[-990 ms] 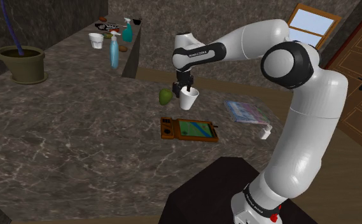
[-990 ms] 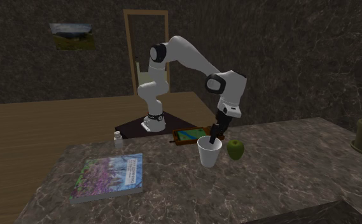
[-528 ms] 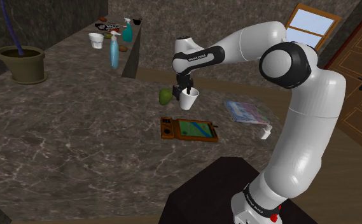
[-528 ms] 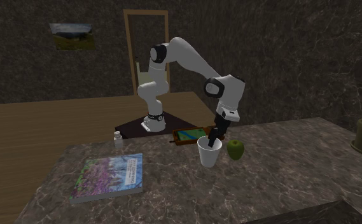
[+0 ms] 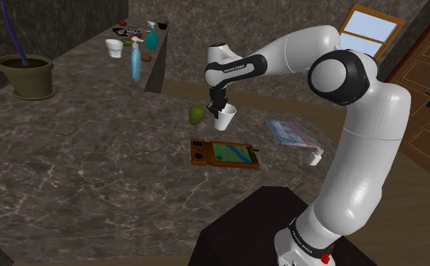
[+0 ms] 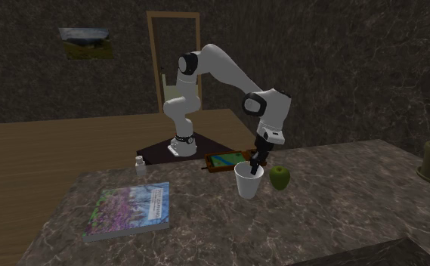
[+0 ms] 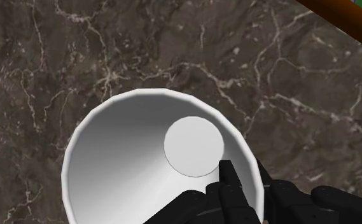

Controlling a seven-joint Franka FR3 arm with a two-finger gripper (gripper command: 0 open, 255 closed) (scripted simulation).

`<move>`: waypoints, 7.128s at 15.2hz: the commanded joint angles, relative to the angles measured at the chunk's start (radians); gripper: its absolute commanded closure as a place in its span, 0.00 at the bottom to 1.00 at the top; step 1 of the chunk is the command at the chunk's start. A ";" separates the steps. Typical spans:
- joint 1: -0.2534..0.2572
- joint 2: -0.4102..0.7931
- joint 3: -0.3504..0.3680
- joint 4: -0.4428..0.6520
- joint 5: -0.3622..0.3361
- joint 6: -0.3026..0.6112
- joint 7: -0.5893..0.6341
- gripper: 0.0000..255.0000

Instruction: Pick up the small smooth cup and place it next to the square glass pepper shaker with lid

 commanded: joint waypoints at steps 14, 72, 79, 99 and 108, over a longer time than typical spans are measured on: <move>0.001 -0.044 0.003 0.059 0.011 -0.101 -0.024 1.00; -0.281 -0.706 -0.321 -0.360 -0.104 -0.191 -0.621 1.00; -0.346 -0.735 -0.438 -0.375 -0.147 -0.154 -0.780 1.00; -0.417 -0.665 -0.648 -0.425 -0.174 0.041 -0.996 1.00; -0.420 -0.622 -0.676 -0.512 -0.180 0.167 -0.980 1.00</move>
